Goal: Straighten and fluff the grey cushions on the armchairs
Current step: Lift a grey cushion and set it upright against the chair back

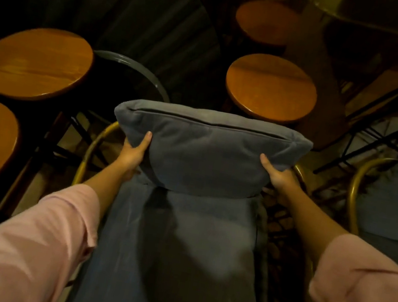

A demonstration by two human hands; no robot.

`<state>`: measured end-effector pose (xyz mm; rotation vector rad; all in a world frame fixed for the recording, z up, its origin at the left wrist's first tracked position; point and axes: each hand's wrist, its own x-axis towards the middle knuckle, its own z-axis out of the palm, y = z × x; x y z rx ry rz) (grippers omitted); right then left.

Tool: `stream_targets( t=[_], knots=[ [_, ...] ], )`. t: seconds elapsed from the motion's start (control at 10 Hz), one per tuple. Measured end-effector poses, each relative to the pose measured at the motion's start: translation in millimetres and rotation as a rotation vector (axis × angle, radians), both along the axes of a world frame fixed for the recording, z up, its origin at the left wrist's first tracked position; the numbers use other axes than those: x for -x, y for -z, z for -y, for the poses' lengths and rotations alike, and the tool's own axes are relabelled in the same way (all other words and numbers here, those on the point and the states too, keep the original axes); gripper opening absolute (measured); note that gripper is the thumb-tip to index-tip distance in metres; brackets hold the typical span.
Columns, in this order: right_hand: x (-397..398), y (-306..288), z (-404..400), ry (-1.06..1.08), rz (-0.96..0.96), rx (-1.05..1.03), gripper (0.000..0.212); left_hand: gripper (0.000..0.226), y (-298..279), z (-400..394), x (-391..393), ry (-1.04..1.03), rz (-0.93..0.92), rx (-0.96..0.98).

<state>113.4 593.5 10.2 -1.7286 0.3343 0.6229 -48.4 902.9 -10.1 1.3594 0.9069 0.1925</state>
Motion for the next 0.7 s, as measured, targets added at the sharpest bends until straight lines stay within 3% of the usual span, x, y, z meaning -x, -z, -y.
stream_targets(
  t=[0.1,0.2,0.3,0.4,0.5,0.6,0.7],
  knots=[
    [0,-1,-9,0.043,0.009,-0.003,0.068,0.073,0,-10,-10,-0.011,-0.026,-0.061],
    [-7,-10,-5,0.049,0.013,-0.002,0.064,0.09,0,-28,-13,0.033,-0.113,-0.251],
    [-14,-19,4,0.042,0.079,-0.013,0.058,0.088,-21,-25,-8,0.033,-0.221,-0.288],
    [-16,-18,11,0.001,0.088,-0.066,0.056,0.063,-28,-18,-10,-0.043,-0.18,-0.087],
    [-2,-20,9,-0.049,0.053,-0.053,0.059,0.059,-33,-2,1,-0.07,-0.099,0.042],
    [22,-25,10,-0.177,-0.037,0.124,0.06,0.048,-43,25,23,-0.083,-0.07,0.055],
    [50,-34,12,-0.547,-0.076,0.39,0.052,0.054,-57,62,60,-0.136,-0.189,-0.031]
  ],
)
